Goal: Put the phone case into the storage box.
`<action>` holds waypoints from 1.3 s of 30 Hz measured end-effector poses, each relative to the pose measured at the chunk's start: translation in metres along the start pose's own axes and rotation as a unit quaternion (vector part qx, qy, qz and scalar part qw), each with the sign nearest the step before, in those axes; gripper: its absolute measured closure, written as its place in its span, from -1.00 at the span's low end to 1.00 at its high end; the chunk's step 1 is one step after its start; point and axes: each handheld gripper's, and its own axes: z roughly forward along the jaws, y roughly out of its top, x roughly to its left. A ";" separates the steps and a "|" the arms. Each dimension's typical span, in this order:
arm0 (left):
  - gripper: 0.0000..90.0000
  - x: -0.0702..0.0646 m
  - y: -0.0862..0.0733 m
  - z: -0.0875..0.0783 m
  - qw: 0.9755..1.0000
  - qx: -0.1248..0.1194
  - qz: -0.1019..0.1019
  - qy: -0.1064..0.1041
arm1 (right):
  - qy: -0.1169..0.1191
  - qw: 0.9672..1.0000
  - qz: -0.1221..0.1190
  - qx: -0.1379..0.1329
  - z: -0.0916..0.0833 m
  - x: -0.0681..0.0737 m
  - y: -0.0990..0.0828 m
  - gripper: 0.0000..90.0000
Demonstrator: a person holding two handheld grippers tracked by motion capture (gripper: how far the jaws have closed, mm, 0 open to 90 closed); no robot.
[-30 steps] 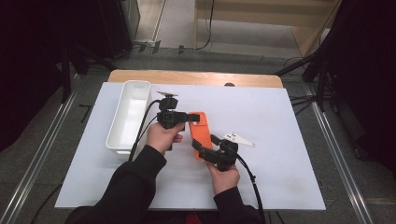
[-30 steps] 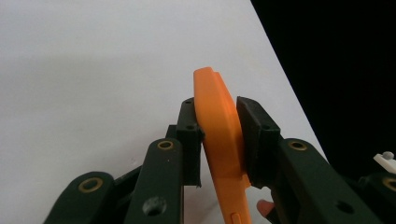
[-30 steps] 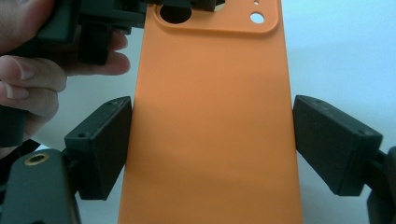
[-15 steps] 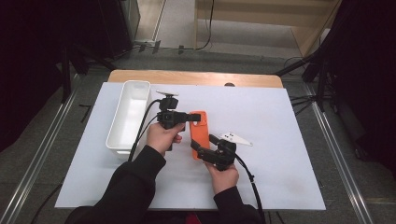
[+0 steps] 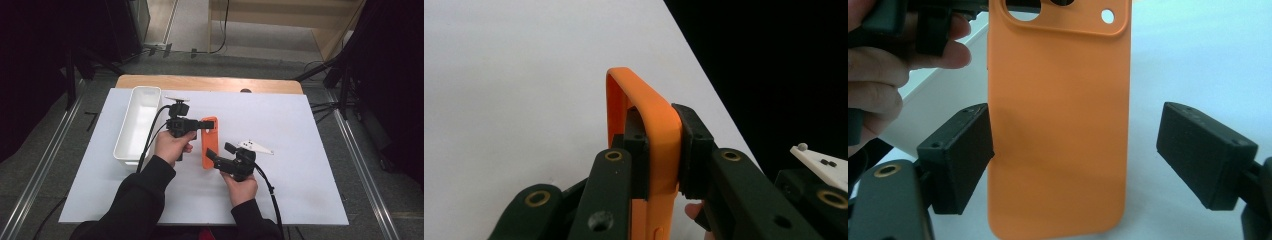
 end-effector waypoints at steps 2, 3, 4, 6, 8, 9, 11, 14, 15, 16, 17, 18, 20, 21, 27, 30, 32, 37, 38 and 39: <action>0.74 -0.001 0.000 -0.002 1.000 0.000 0.003 -0.001 | 0.003 1.000 -0.006 0.004 -0.001 0.001 0.003 -0.69; 0.74 -0.001 0.001 -0.003 1.000 -0.002 0.005 -0.003 | 0.004 1.000 -0.009 0.008 -0.001 0.002 0.005 -0.69; 0.74 -0.001 0.001 -0.004 1.000 -0.002 0.008 -0.003 | 0.004 1.000 -0.014 0.013 -0.002 0.002 0.007 -0.69; 0.74 -0.003 0.001 -0.007 1.000 -0.004 0.014 -0.006 | 0.009 1.000 -0.018 0.024 -0.003 0.003 0.012 -0.69; 0.74 -0.003 0.002 -0.010 1.000 -0.005 0.018 -0.010 | 0.011 0.999 -0.026 0.033 -0.004 0.003 0.017 -0.69; 0.74 -0.004 0.003 -0.011 1.000 -0.007 0.020 -0.007 | 0.012 0.999 -0.029 0.039 -0.004 0.003 0.020 -0.69; 0.74 -0.005 0.003 -0.013 1.000 -0.008 0.026 -0.007 | 0.013 0.998 -0.035 0.045 -0.005 0.003 0.025 -0.69; 0.74 -0.005 0.004 -0.017 0.999 -0.008 0.035 -0.005 | 0.024 0.997 -0.034 0.065 -0.005 0.001 0.031 -0.69; 0.74 -0.006 0.005 -0.018 0.999 -0.007 0.037 -0.006 | 0.027 0.997 -0.036 0.069 -0.005 0.001 0.032 -0.69; 0.74 -0.006 0.005 -0.019 0.999 -0.007 0.040 -0.006 | 0.030 0.996 -0.039 0.072 -0.006 0.001 0.033 -0.69; 0.74 -0.007 0.005 -0.020 0.999 -0.009 0.042 -0.008 | 0.033 0.996 -0.043 0.074 -0.006 0.000 0.033 -0.69; 0.74 -0.008 0.006 -0.021 0.999 -0.009 0.044 -0.008 | 0.033 0.995 -0.046 0.079 -0.007 0.000 0.034 -0.69; 0.74 -0.009 0.007 -0.023 0.999 -0.006 0.051 -0.007 | 0.038 0.995 -0.048 0.078 -0.009 -0.003 0.036 -0.69; 0.74 -0.010 0.007 -0.023 0.998 -0.005 0.054 -0.006 | 0.038 0.995 -0.050 0.081 -0.010 -0.004 0.038 -0.69; 0.74 -0.015 0.008 -0.027 0.997 -0.005 0.078 -0.020 | 0.052 0.992 -0.067 0.094 -0.021 -0.010 0.047 -0.68; 0.73 -0.018 0.008 -0.027 0.996 0.003 0.089 -0.021 | 0.062 0.991 -0.067 0.101 -0.025 -0.015 0.050 -0.68; 0.74 -0.020 0.008 -0.027 0.995 0.007 0.096 -0.022 | 0.071 0.990 -0.068 0.105 -0.027 -0.017 0.053 -0.68; 0.73 -0.026 0.008 -0.030 0.992 0.011 0.120 -0.026 | 0.086 0.985 -0.087 0.119 -0.028 -0.017 0.057 -0.68; 0.73 -0.027 0.008 -0.031 0.992 0.013 0.125 -0.026 | 0.087 0.985 -0.090 0.117 -0.029 -0.017 0.058 -0.68; 0.73 -0.029 0.007 -0.032 0.991 0.013 0.129 -0.026 | 0.089 0.985 -0.092 0.118 -0.029 -0.016 0.058 -0.68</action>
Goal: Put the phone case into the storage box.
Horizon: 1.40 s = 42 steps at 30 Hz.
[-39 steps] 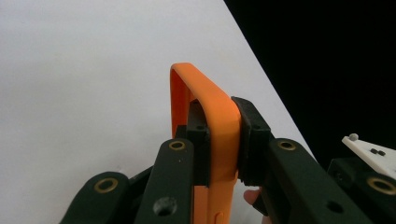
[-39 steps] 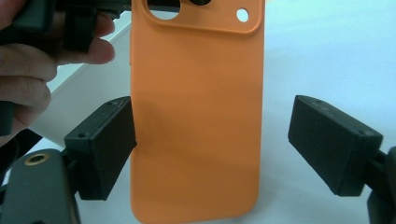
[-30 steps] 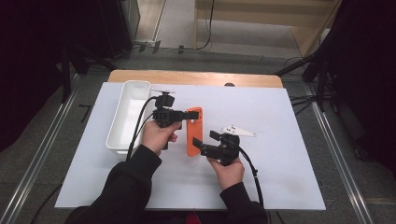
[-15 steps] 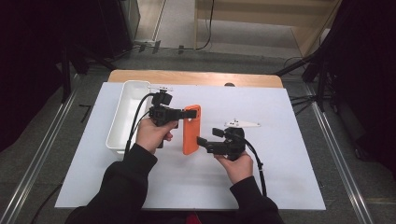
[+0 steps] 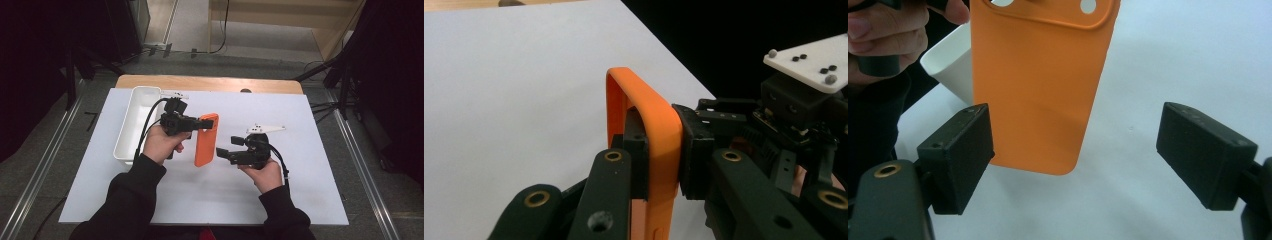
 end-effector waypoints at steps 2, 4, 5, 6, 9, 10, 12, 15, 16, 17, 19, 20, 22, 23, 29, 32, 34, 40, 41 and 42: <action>0.73 -0.003 0.000 -0.001 1.000 0.003 0.011 0.001 | 0.003 1.000 -0.002 0.003 0.000 0.001 0.001 -0.68; 0.73 -0.004 0.000 -0.002 1.000 0.004 0.016 -0.002 | 0.006 1.000 -0.008 0.006 -0.001 0.000 0.001 -0.68; 0.73 -0.003 0.000 -0.003 1.000 0.010 0.019 -0.004 | 0.006 1.000 -0.008 0.007 -0.001 0.000 0.001 -0.68; 0.73 -0.003 0.000 -0.003 1.000 0.013 0.021 -0.006 | 0.007 1.000 -0.012 0.009 -0.002 0.000 0.002 -0.68; 0.73 -0.003 0.000 -0.006 0.999 0.019 0.030 -0.012 | 0.010 1.000 -0.021 0.014 -0.004 0.000 0.003 -0.68; 0.73 -0.003 -0.001 -0.006 0.999 0.021 0.034 -0.012 | 0.010 0.999 -0.026 0.017 -0.005 0.000 0.004 -0.68; 0.73 -0.003 -0.001 -0.007 0.999 0.024 0.042 -0.016 | 0.014 0.999 -0.031 0.021 -0.007 -0.001 0.006 -0.68; 0.73 -0.005 -0.002 -0.007 0.998 0.030 0.053 -0.020 | 0.016 0.999 -0.038 0.026 -0.010 -0.002 0.009 -0.68; 0.73 -0.006 -0.003 -0.008 0.998 0.033 0.058 -0.019 | 0.017 0.999 -0.040 0.030 -0.011 -0.003 0.010 -0.68; 0.73 -0.007 -0.003 -0.008 0.997 0.033 0.064 -0.021 | 0.017 0.998 -0.043 0.030 -0.012 -0.003 0.011 -0.68; 0.73 -0.008 -0.004 -0.008 0.997 0.037 0.069 -0.022 | 0.019 0.998 -0.046 0.032 -0.015 -0.004 0.012 -0.68; 0.73 -0.008 -0.004 -0.008 0.996 0.038 0.071 -0.024 | 0.019 0.998 -0.051 0.033 -0.016 -0.005 0.013 -0.68; 0.73 -0.009 -0.005 -0.009 0.996 0.038 0.079 -0.030 | 0.021 0.998 -0.056 0.036 -0.018 -0.006 0.015 -0.68; 0.73 -0.009 -0.006 -0.009 0.995 0.039 0.080 -0.032 | 0.022 0.997 -0.061 0.039 -0.019 -0.006 0.016 -0.68; 0.73 -0.010 -0.008 -0.011 0.994 0.050 0.092 -0.035 | 0.028 0.996 -0.077 0.046 -0.023 -0.007 0.020 -0.68; 0.73 -0.011 -0.010 -0.012 0.993 0.055 0.099 -0.039 | 0.033 0.994 -0.087 0.052 -0.024 -0.008 0.023 -0.68; 0.73 -0.011 -0.010 -0.012 0.992 0.057 0.103 -0.041 | 0.033 0.993 -0.094 0.056 -0.025 -0.009 0.024 -0.67; 0.73 -0.014 -0.012 -0.013 0.990 0.058 0.114 -0.052 | 0.038 0.992 -0.103 0.067 -0.026 -0.009 0.028 -0.67; 0.73 -0.014 -0.013 -0.012 0.990 0.060 0.117 -0.056 | 0.038 0.991 -0.104 0.069 -0.026 -0.009 0.028 -0.67; 0.73 -0.014 -0.013 -0.012 0.990 0.060 0.117 -0.059 | 0.042 0.991 -0.104 0.070 -0.026 -0.009 0.029 -0.67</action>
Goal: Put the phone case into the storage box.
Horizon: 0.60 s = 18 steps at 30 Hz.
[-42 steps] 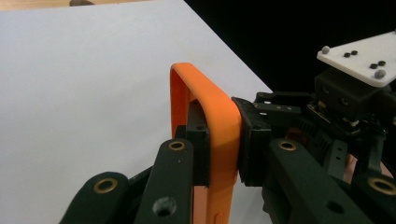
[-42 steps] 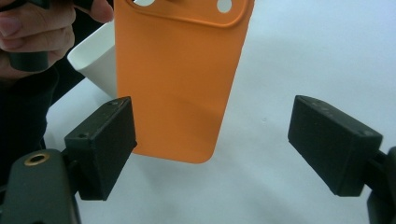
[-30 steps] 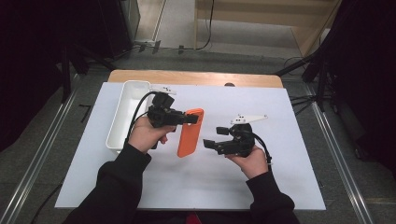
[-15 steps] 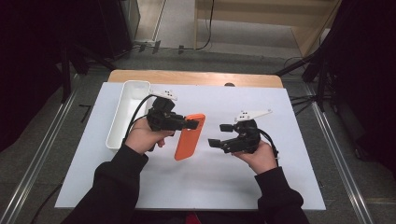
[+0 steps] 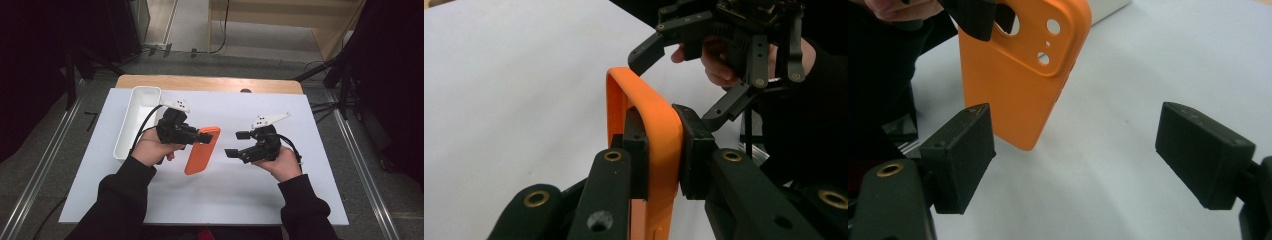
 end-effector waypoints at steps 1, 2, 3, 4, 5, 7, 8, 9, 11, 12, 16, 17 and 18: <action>0.73 0.000 0.000 0.000 1.000 0.000 0.001 -0.002 | 0.003 1.000 0.000 0.001 0.000 0.000 0.000 -0.67; 0.73 -0.001 0.000 0.000 1.000 0.001 0.003 -0.005 | 0.003 1.000 -0.003 0.002 -0.001 0.000 0.001 -0.67; 0.73 -0.001 0.000 0.000 1.000 0.000 0.003 -0.007 | 0.005 1.000 -0.003 0.004 -0.001 0.000 0.002 -0.67; 0.73 -0.001 0.000 0.001 1.000 -0.001 0.003 -0.005 | 0.005 1.000 -0.005 0.005 -0.001 0.000 0.002 -0.67; 0.73 -0.002 0.000 0.001 1.000 0.000 0.005 -0.007 | 0.005 1.000 -0.005 0.007 -0.002 0.000 0.002 -0.67; 0.73 -0.002 -0.001 0.001 1.000 0.000 0.005 -0.011 | 0.006 1.000 -0.011 0.009 -0.003 0.000 0.003 -0.67; 0.73 -0.002 -0.001 0.001 1.000 0.000 0.007 -0.013 | 0.006 1.000 -0.013 0.011 -0.003 0.000 0.004 -0.67; 0.73 -0.003 -0.001 0.002 1.000 0.000 0.008 -0.014 | 0.007 1.000 -0.014 0.012 -0.004 -0.001 0.004 -0.67; 0.73 -0.003 -0.001 0.003 1.000 0.002 0.011 -0.015 | 0.011 1.000 -0.014 0.013 -0.005 -0.001 0.005 -0.67; 0.73 -0.004 -0.001 0.003 1.000 0.003 0.012 -0.018 | 0.012 1.000 -0.015 0.014 -0.005 -0.001 0.005 -0.67; 0.73 -0.005 -0.002 0.006 1.000 0.007 0.018 -0.023 | 0.012 1.000 -0.021 0.016 -0.007 -0.001 0.007 -0.67; 0.73 -0.006 -0.002 0.007 0.999 0.009 0.020 -0.025 | 0.013 1.000 -0.023 0.016 -0.007 -0.001 0.007 -0.67; 0.73 -0.006 -0.002 0.007 0.999 0.010 0.021 -0.028 | 0.014 0.999 -0.024 0.017 -0.007 -0.001 0.007 -0.67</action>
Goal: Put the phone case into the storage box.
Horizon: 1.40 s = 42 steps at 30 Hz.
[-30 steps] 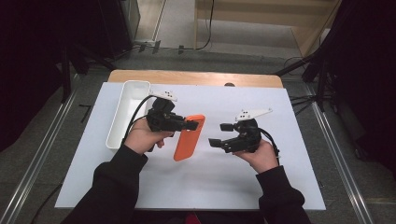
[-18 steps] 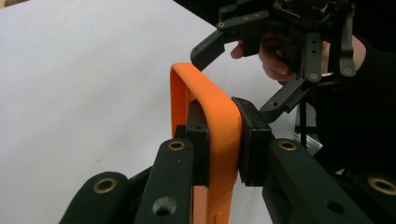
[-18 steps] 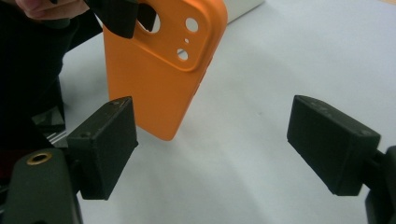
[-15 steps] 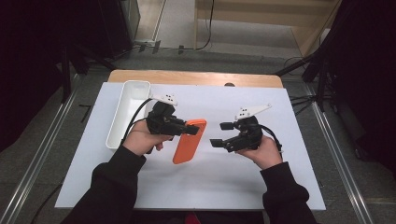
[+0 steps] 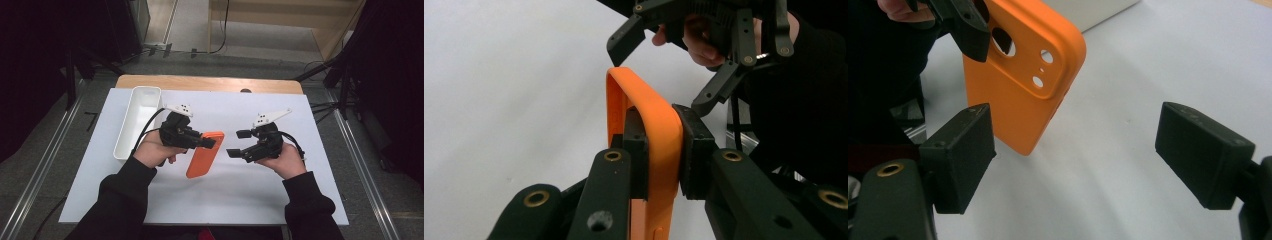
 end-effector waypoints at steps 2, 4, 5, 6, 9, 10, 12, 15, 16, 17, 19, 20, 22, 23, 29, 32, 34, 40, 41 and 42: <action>0.73 0.000 0.000 0.001 1.000 0.001 0.002 -0.005 | 0.002 1.000 -0.002 0.003 0.000 0.000 0.000 -0.67; 0.73 0.000 0.000 0.002 1.000 0.002 0.001 -0.006 | 0.002 1.000 -0.005 0.006 0.000 0.000 0.000 -0.67; 0.73 0.000 -0.001 0.003 1.000 0.002 0.001 -0.007 | 0.003 1.000 -0.005 0.006 -0.001 -0.001 0.000 -0.67; 0.73 0.001 -0.001 0.003 1.000 0.002 0.000 -0.010 | 0.004 1.000 -0.005 0.006 -0.001 -0.001 0.000 -0.67; 0.73 0.001 -0.002 0.005 1.000 0.004 0.001 -0.017 | 0.007 1.000 -0.007 0.007 -0.002 -0.002 0.000 -0.67; 0.73 0.001 -0.002 0.005 1.000 0.005 0.002 -0.019 | 0.009 1.000 -0.008 0.007 -0.002 -0.002 0.000 -0.66; 0.73 0.001 -0.002 0.006 1.000 0.007 0.003 -0.022 | 0.013 1.000 -0.010 0.007 -0.002 -0.003 0.000 -0.63; 0.73 0.001 -0.003 0.009 1.000 0.008 0.001 -0.028 | 0.017 1.000 -0.016 0.007 -0.003 -0.003 0.001 -0.51; 0.73 0.001 -0.003 0.009 1.000 0.010 0.003 -0.029 | 0.018 1.000 -0.016 0.008 -0.003 -0.003 0.001 -0.51; 0.73 0.000 -0.003 0.010 0.999 0.010 0.005 -0.031 | 0.018 1.000 -0.016 0.007 -0.003 -0.003 0.001 -0.51; 0.73 0.000 -0.003 0.011 0.999 0.012 0.004 -0.035 | 0.023 1.000 -0.020 0.005 -0.002 -0.004 0.002 -0.51; 0.73 0.000 -0.003 0.011 0.999 0.012 0.005 -0.037 | 0.025 0.999 -0.022 0.002 -0.002 -0.004 0.002 -0.50; 0.73 0.000 -0.003 0.012 0.999 0.015 0.005 -0.039 | 0.028 0.999 -0.022 0.001 -0.002 -0.004 0.003 -0.49; 0.73 0.000 -0.003 0.012 0.999 0.015 0.007 -0.042 | 0.030 0.999 -0.024 0.000 -0.002 -0.004 0.003 -0.48; 0.73 0.000 -0.004 0.014 0.999 0.014 0.004 -0.048 | 0.042 0.999 -0.031 -0.001 0.000 -0.005 0.003 -0.35; 0.73 0.000 -0.004 0.014 0.999 0.013 0.003 -0.052 | 0.047 0.998 -0.033 0.004 0.003 -0.004 0.004 -0.29; 0.73 0.000 -0.004 0.014 0.998 0.014 0.003 -0.053 | 0.048 0.998 -0.039 0.006 0.004 -0.004 0.004 -0.24; 0.73 0.000 -0.004 0.016 0.998 0.018 0.004 -0.057 | 0.061 0.997 -0.041 0.006 0.006 -0.005 0.005 -0.09; 0.73 0.000 -0.005 0.016 0.998 0.020 0.005 -0.061 | 0.063 0.997 -0.042 0.006 0.006 -0.005 0.005 -0.07; 0.73 0.000 -0.005 0.017 0.998 0.019 0.005 -0.060 | 0.066 0.997 -0.043 0.005 0.007 -0.005 0.005 -0.04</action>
